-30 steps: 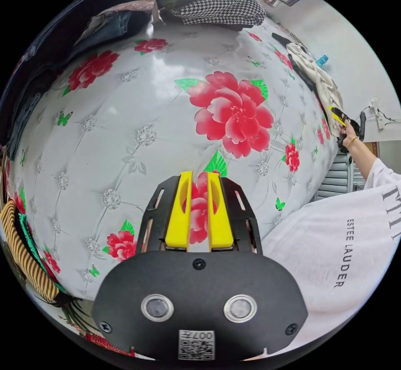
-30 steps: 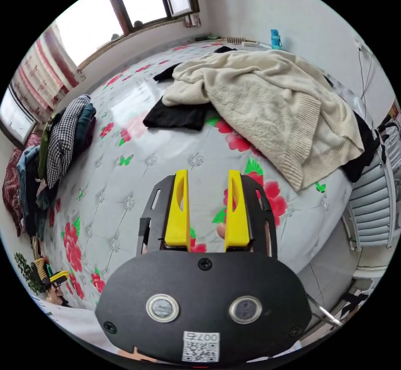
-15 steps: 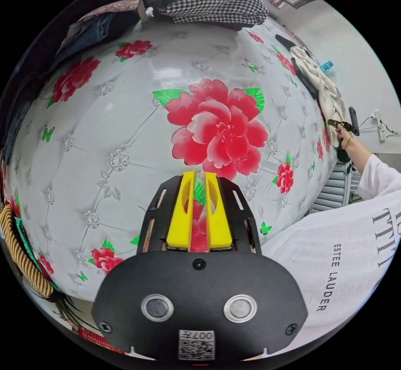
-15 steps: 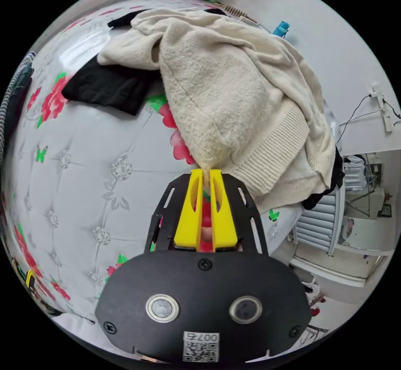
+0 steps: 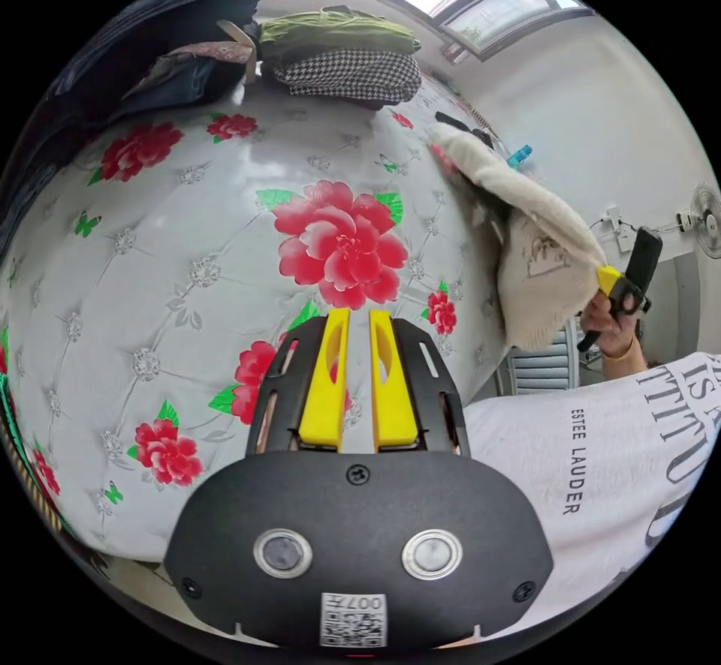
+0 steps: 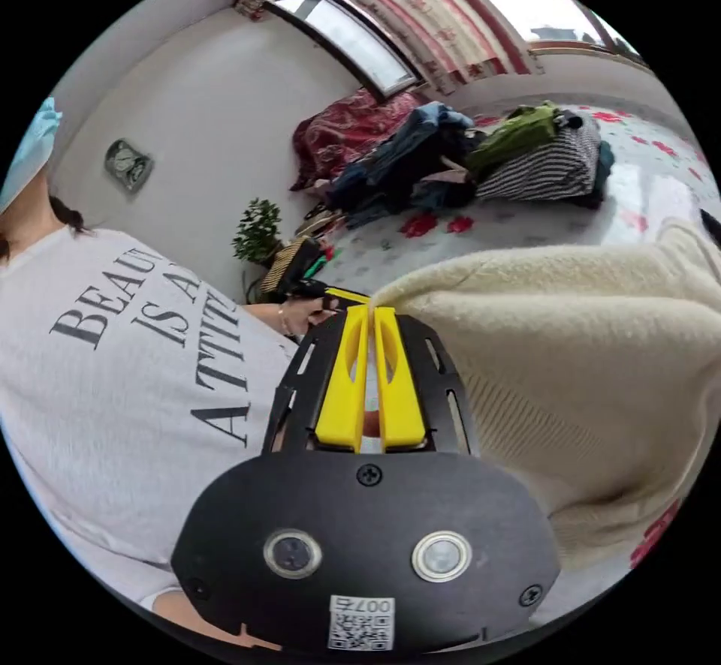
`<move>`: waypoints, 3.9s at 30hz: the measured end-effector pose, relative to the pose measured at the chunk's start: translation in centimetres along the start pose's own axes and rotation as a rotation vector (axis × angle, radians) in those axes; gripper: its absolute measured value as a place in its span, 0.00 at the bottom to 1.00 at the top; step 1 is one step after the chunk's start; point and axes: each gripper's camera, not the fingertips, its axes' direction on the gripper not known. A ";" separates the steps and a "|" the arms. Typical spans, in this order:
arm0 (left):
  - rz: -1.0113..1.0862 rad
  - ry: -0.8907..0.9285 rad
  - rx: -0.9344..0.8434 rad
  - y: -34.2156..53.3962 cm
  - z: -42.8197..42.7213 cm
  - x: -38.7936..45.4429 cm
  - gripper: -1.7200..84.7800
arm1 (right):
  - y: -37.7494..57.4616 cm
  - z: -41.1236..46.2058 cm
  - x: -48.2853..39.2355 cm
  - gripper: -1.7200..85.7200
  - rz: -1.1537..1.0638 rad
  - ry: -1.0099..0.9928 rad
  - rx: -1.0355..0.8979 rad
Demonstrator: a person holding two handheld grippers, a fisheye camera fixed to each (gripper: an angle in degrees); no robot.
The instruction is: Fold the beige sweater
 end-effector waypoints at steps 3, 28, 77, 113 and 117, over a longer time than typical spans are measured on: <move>-0.053 -0.022 0.073 2.5 -3.3 -2.0 0.08 | -1.9 7.6 -3.8 0.04 -0.158 -0.059 -0.166; 0.044 -0.069 0.151 1.4 -12.2 0.7 0.12 | 16.5 -19.7 23.6 0.10 0.746 0.836 0.172; -0.244 0.129 0.252 0.4 -22.3 -0.2 0.02 | 0.1 -15.8 23.1 0.02 0.104 0.528 0.062; -0.607 -0.003 0.517 16.7 -28.5 5.9 0.02 | -2.1 10.7 25.9 0.04 0.048 0.650 -0.350; -0.547 -0.017 0.557 15.4 -29.6 6.9 0.02 | 0.7 5.0 21.4 0.02 0.046 0.695 -0.127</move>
